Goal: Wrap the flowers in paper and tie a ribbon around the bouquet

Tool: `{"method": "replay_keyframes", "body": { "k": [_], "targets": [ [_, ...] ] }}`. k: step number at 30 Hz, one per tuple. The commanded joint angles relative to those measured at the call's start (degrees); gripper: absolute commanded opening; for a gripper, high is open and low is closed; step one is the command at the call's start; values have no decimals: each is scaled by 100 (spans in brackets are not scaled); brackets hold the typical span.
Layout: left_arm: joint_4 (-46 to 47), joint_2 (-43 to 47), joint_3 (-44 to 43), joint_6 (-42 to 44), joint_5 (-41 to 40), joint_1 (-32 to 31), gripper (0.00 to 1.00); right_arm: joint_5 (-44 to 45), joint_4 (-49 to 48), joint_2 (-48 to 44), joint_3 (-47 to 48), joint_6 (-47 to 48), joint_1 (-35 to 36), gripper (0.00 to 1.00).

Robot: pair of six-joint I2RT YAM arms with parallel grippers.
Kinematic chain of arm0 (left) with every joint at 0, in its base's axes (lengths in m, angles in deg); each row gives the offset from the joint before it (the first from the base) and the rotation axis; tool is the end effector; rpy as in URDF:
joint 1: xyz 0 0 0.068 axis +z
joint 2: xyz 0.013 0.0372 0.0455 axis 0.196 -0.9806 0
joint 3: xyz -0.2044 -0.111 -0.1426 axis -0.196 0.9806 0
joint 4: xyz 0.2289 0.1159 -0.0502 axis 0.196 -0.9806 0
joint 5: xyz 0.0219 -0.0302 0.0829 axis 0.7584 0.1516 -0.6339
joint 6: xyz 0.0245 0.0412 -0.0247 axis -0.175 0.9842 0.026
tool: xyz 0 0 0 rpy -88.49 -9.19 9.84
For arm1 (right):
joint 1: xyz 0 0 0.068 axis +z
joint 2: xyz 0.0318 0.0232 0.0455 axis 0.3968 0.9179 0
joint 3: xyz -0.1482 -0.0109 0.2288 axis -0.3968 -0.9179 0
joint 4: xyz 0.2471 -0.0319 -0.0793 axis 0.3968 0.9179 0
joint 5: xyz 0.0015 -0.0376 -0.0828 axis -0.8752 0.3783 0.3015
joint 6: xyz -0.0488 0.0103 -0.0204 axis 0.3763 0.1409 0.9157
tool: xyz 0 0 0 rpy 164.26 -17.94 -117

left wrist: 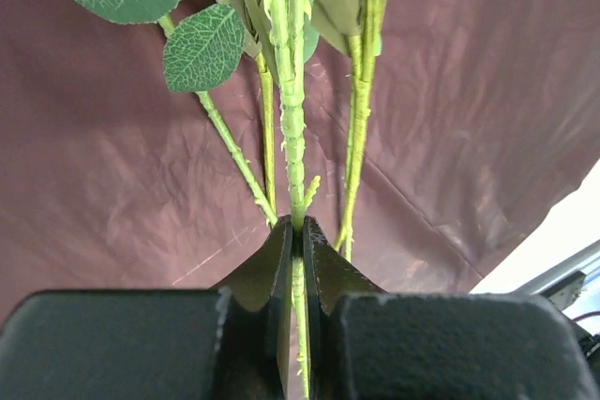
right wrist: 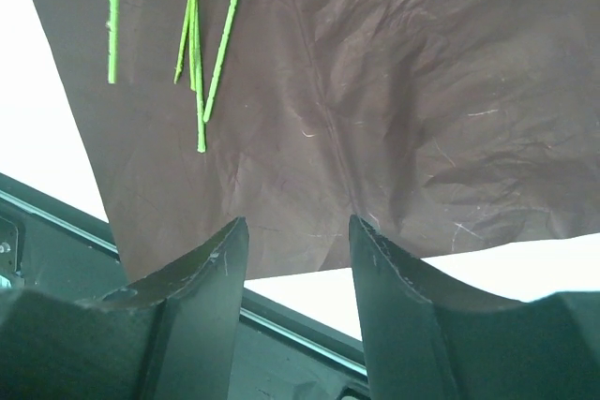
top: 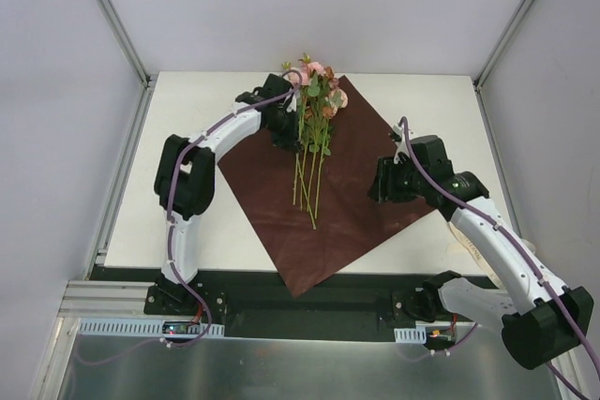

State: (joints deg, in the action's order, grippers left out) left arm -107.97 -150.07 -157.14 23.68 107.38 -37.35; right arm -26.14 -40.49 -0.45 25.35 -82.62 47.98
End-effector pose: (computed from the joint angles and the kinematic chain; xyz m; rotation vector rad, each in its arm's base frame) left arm 0.4097 -0.2134 0.2459 0.1827 2.5423 -0.7861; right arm 0.1962 0.0966 0.3022 -0.5576 2.2477 0.4310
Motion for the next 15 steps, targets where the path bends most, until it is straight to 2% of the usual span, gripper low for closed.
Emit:
{"method": "replay_keyframes", "body": {
  "k": [1,11,15],
  "targets": [
    [131,-301,-273,-273,-217,-120,0,213,257,-152,179,-103,-17,50],
    [237,-795,-124,-344,-138,-217,0,73,143,199,-15,-103,36,50],
    [237,-900,-141,-213,152,-217,0,108,108,358,-23,-94,133,50]
  ]
}}
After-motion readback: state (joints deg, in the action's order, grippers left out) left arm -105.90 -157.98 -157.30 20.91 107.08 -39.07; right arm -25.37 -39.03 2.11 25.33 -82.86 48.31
